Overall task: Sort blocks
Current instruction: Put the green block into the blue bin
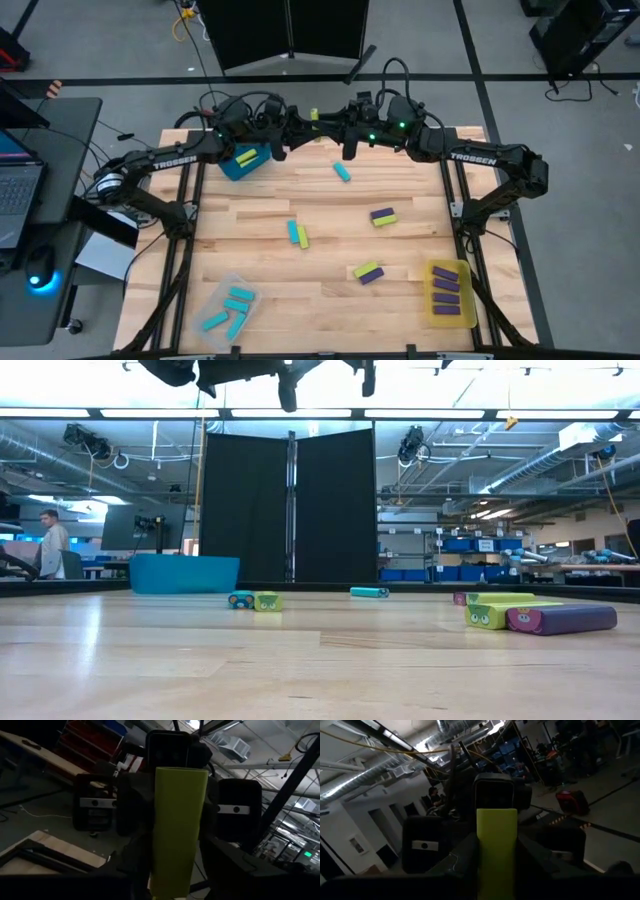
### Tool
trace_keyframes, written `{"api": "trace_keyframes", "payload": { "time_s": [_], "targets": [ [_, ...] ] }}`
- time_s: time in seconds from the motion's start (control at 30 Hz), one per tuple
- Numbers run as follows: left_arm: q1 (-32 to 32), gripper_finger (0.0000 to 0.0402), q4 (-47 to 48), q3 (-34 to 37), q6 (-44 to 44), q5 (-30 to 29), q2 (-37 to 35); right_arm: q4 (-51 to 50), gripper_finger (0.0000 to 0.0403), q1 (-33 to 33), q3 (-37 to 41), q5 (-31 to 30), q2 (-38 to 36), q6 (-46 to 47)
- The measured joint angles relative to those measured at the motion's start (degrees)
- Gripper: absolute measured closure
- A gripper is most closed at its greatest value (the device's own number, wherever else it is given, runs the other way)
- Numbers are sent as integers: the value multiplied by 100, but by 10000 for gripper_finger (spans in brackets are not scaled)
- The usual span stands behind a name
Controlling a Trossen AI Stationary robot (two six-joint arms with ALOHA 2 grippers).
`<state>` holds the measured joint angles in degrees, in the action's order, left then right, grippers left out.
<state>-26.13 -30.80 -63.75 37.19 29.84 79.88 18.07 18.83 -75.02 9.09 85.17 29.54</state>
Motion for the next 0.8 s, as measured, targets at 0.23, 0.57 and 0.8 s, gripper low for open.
{"api": "trace_keyframes", "payload": {
  "time_s": [0.23, 0.57, 0.8],
  "targets": [
    [-2, 288, -57, 0, -387, 73, 6, 13, 290, 0, 0, 76, -2, -25],
    [-33, 288, -33, 0, -849, 35, 4, 35, 227, 100, -2, 81, -4, 3],
    [-297, 288, 609, 0, -1391, 31, -243, 37, 176, 259, -2, -100, -4, 4]
  ]
}}
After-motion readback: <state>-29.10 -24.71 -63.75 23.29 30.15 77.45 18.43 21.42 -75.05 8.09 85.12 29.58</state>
